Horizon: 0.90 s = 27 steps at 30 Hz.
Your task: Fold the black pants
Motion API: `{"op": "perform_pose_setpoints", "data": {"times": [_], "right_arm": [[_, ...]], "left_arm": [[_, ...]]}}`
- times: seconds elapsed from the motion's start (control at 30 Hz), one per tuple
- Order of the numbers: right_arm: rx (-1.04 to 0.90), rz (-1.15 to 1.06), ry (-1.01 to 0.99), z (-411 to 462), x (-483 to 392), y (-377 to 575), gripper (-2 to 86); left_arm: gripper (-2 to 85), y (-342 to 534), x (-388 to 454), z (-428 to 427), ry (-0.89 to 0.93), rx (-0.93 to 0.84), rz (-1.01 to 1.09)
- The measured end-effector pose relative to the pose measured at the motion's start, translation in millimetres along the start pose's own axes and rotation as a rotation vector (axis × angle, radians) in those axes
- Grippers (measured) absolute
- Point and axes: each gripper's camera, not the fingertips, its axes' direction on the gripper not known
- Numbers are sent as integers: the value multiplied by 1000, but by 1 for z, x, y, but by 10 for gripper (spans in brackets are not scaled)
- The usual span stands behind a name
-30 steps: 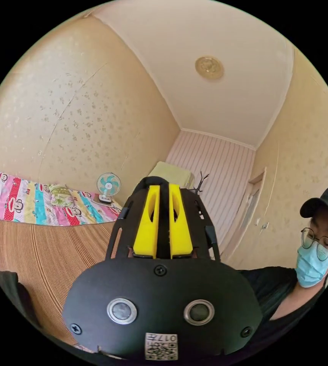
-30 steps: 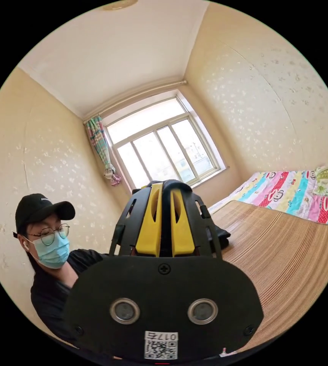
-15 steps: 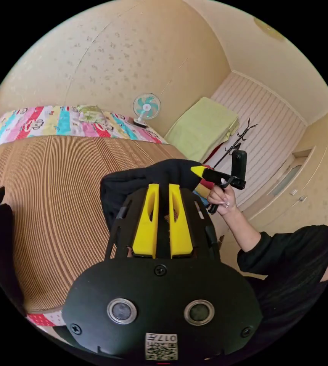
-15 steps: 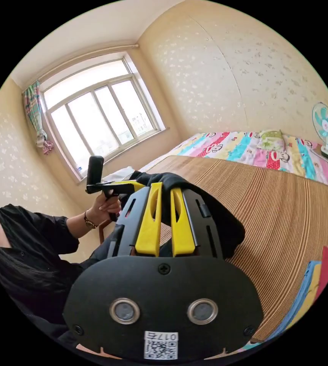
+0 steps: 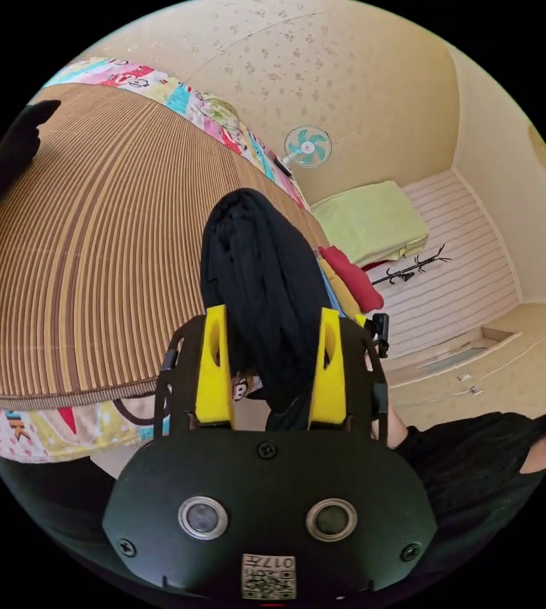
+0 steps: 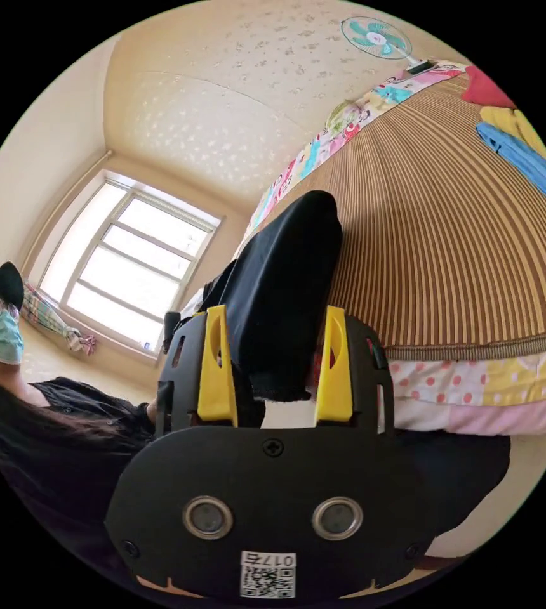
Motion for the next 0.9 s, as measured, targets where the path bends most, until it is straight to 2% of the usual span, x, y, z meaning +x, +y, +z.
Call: {"op": "perform_pose_setpoints", "data": {"times": [0.1,0.13,0.17,0.3,0.37,0.47,0.57,0.67,0.73,0.83,0.9], "right_arm": [[-86,75,-60,49,25,-47,226],[-176,119,-61,78,38,-55,219],[-240,144,-101,101,43,-55,206],[-234,219,-265,112,38,-27,174],[-250,193,-367,120,16,-4,146],[-264,117,-470,148,-33,5,128],[-312,-20,-542,197,-103,-15,123],[-351,-152,-610,262,-180,-51,123],[-371,-169,-648,311,-222,-75,124],[-360,-256,-606,396,-288,-111,128],[-367,-238,-557,450,-306,-126,131]], "left_arm": [[243,-38,-22,55,13,-191,-69],[248,-39,-31,72,73,-236,-111],[250,-37,-33,74,93,-226,-131],[213,-13,-23,47,26,-178,-142],[190,3,-22,24,47,-149,-148],[170,30,-23,-44,75,34,-195],[166,33,-19,-133,18,211,-183],[167,21,-9,-231,-76,385,-112],[166,-3,-5,-310,-200,497,-57],[146,-42,-22,-396,-334,605,-22],[137,-65,-48,-430,-409,593,-53]]}}
